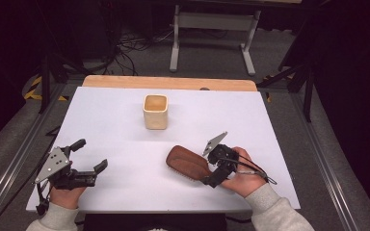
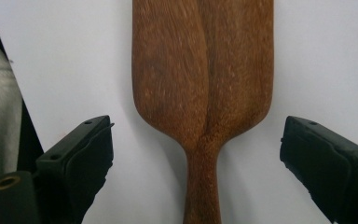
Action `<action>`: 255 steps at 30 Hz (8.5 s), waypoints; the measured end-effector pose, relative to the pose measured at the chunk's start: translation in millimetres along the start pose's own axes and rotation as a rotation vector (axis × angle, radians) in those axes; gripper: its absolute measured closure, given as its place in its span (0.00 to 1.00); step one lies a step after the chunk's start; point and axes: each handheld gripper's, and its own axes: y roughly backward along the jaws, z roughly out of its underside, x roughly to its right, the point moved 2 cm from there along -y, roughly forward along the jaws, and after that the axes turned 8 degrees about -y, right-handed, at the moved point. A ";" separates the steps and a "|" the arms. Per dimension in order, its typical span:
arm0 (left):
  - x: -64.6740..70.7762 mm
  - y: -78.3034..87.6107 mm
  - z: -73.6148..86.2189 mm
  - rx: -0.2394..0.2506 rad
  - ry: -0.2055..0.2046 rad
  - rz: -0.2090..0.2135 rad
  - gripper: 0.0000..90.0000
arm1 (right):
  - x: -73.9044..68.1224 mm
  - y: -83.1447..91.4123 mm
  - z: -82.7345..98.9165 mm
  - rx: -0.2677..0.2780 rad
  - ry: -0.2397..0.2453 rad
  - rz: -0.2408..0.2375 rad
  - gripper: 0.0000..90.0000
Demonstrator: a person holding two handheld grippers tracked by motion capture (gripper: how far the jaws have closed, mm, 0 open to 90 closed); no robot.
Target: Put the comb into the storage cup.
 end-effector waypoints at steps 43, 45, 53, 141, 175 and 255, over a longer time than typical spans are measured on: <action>1.2 -1.4 0.7 -0.006 -0.004 0.000 0.01 | 0.9 -27.5 5.4 -0.215 0.009 0.070 0.79; 1.2 -1.5 0.8 -0.007 -0.004 -0.001 0.01 | 0.5 -27.3 5.7 -0.215 0.010 0.071 0.80; 1.4 -1.8 0.9 -0.008 -0.004 -0.003 0.01 | -0.7 -25.7 7.2 -0.194 0.015 0.083 0.80; 16.0 -37.3 -39.1 -0.012 0.066 0.184 0.00 | -37.8 -0.8 -27.5 0.750 0.090 0.085 0.81; 41.1 -86.0 -95.8 -0.058 0.054 0.298 0.00 | -36.4 0.3 -24.8 0.754 0.096 0.106 0.81; 63.1 -87.9 -154.4 -0.034 -0.042 0.427 0.65 | -37.7 4.6 -21.1 0.755 0.147 0.087 0.57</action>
